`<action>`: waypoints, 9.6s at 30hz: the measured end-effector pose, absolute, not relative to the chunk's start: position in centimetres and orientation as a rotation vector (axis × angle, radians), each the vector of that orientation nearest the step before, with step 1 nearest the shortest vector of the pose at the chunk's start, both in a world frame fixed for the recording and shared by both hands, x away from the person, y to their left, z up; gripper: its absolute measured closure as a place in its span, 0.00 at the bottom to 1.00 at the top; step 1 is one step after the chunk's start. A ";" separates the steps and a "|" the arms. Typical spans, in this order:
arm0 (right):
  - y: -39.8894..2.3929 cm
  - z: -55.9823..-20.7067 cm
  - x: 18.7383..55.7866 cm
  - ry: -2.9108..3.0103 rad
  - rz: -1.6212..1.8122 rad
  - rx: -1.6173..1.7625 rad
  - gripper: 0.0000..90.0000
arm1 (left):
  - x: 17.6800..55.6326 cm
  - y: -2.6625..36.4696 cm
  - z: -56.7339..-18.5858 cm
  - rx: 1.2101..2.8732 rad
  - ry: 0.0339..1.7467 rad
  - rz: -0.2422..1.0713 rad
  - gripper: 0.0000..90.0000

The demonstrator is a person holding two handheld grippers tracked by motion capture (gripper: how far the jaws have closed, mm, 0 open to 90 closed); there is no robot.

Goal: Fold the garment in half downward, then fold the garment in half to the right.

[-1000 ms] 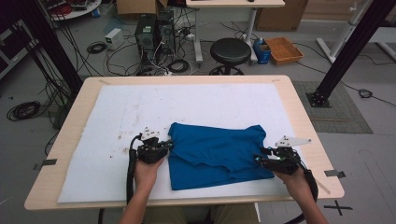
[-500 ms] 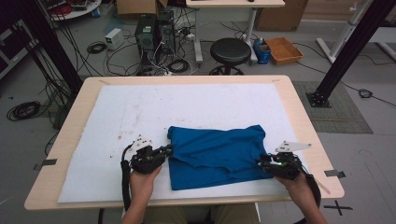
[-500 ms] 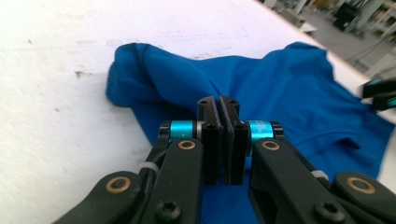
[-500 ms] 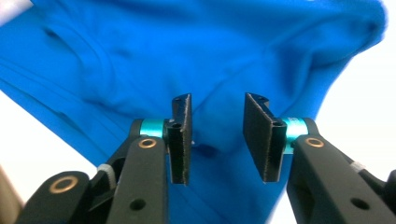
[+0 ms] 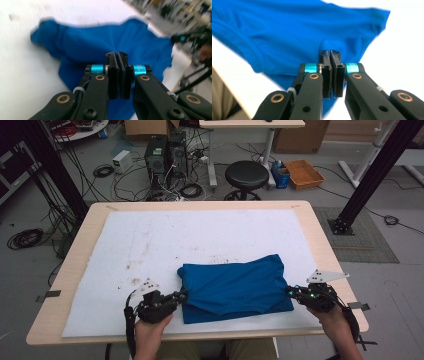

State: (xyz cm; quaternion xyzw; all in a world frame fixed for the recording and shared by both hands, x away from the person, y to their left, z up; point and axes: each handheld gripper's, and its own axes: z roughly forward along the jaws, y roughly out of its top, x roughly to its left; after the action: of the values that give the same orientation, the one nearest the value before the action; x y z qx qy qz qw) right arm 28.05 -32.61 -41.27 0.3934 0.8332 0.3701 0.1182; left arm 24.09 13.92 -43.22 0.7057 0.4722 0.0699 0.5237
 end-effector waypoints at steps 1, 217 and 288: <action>-32.6 -41.6 28.1 2.479 1.043 1.167 0.98 | 24.1 13.8 -43.6 1.714 1.139 0.183 0.97; -10.1 -38.2 43.5 2.572 1.217 0.650 0.98 | 28.5 10.0 -41.1 1.623 0.995 0.047 0.95; -31.6 -41.3 28.3 2.103 0.716 1.261 0.84 | 30.4 15.8 -42.6 1.635 1.036 0.468 0.32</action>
State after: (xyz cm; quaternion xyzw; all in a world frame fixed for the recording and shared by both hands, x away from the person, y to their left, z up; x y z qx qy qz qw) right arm 28.35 -31.58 -41.34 0.4726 0.7880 0.2684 0.2893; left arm 30.40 15.82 -42.64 0.6890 0.4367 0.1973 0.5438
